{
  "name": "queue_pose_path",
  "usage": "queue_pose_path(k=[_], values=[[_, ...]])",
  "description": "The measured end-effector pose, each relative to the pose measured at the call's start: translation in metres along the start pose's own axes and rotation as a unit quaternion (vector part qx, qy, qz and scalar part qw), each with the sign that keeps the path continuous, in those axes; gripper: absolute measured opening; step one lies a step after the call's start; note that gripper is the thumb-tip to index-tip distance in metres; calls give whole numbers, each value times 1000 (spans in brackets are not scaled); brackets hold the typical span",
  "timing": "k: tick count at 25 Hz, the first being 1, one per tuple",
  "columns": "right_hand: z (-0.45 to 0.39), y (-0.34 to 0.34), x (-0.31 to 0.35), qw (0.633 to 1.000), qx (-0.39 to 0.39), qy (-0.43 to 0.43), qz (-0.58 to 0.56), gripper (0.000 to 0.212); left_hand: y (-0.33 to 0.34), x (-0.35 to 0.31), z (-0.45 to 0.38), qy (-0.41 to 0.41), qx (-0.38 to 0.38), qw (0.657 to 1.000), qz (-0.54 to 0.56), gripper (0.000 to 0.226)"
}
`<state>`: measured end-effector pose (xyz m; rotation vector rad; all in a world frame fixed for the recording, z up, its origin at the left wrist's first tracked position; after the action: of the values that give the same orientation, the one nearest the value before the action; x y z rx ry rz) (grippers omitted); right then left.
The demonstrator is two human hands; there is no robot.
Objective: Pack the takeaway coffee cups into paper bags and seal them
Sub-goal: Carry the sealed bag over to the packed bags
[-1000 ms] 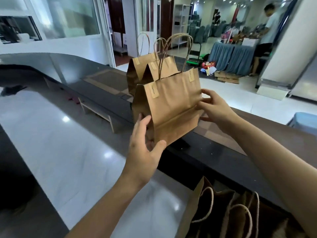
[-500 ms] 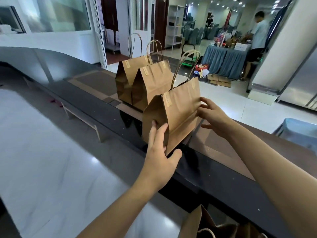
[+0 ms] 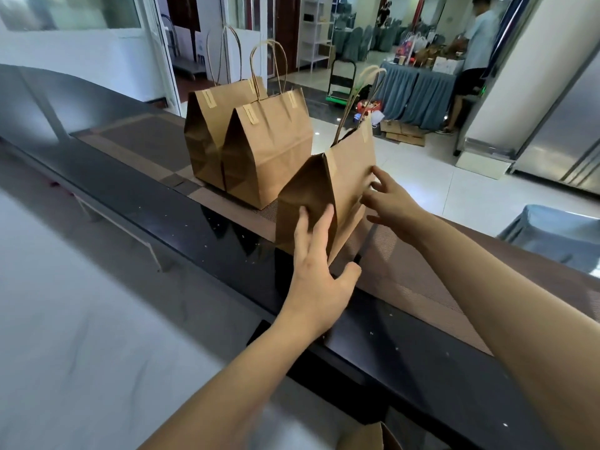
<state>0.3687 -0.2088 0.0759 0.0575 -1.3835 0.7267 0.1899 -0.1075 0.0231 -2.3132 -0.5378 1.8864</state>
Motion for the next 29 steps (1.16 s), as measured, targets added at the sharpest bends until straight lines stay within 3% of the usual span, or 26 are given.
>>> queue_pose_path(k=[19,29], values=[[-12,4,-10,999,-17,-27,9,63,0,12,-64,-3,43,999,-8,89],[-22,7,-5,1000,5,-26,-5,68,-4,14,-70,-15,27,999,-16,90]])
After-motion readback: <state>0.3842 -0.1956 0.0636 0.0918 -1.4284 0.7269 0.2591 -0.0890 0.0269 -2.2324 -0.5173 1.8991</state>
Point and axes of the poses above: each hand's wrist, its own z-axis away from the middle knuckle, its own y-axis out of the palm, x = y × z, the point moved 1 cm from there along -z, towards the middle knuckle, and after that the axes turned 9 degrees about x, right-handed, at the moved point
